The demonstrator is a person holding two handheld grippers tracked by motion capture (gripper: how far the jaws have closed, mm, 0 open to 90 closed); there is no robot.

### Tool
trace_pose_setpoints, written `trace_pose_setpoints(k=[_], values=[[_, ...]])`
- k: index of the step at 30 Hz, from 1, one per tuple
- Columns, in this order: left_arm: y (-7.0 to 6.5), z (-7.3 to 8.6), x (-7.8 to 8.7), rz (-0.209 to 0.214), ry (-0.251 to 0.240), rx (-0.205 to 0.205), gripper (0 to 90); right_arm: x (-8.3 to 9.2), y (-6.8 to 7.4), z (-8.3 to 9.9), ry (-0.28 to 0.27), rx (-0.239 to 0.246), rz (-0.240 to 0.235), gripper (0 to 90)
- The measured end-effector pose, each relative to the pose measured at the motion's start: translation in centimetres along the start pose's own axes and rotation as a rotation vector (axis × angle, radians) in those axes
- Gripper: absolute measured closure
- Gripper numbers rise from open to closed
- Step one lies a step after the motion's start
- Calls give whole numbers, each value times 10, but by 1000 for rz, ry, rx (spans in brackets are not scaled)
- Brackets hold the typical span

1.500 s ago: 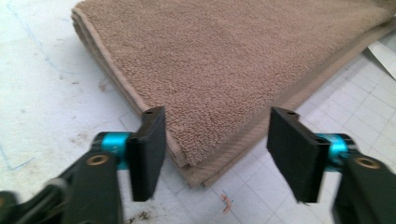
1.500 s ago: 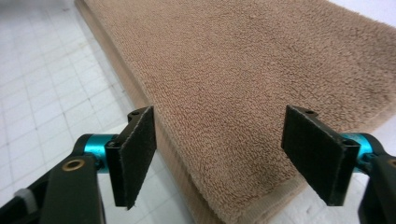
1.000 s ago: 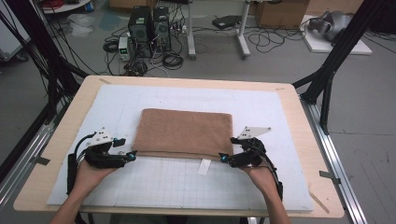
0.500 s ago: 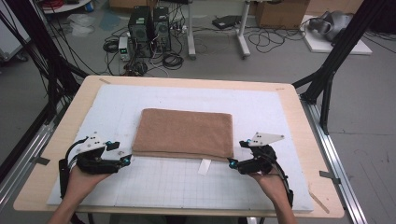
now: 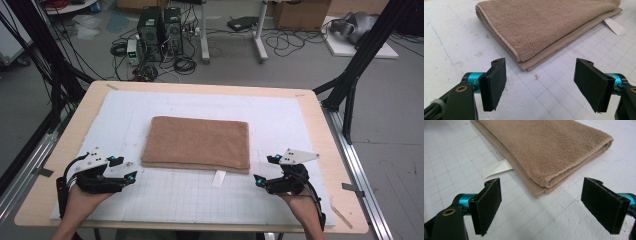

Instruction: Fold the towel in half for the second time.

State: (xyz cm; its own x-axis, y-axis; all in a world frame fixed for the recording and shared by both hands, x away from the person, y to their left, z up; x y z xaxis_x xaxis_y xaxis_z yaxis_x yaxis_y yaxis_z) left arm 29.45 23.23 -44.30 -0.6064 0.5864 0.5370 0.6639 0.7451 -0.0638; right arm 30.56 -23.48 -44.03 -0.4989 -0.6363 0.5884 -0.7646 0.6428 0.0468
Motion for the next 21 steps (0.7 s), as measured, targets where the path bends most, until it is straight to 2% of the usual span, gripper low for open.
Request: trace_pose_setpoints(k=[11,21], values=[[-1,8,14,-10,-14,5,266,5,2,9,7,4,1,159],[-2,10,19,-18,-19,11,265,7,0,13,6,-5,-4,158]])
Point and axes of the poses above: each handheld gripper's, and its own axes: x roughly backward along the jaws, z roughly out of its underside, y roughly to its left, the point moved 6 cm from there along -x, roughly forward along the jaws, and after that the axes turned 2 degrees about y, right-handed, at the moved point
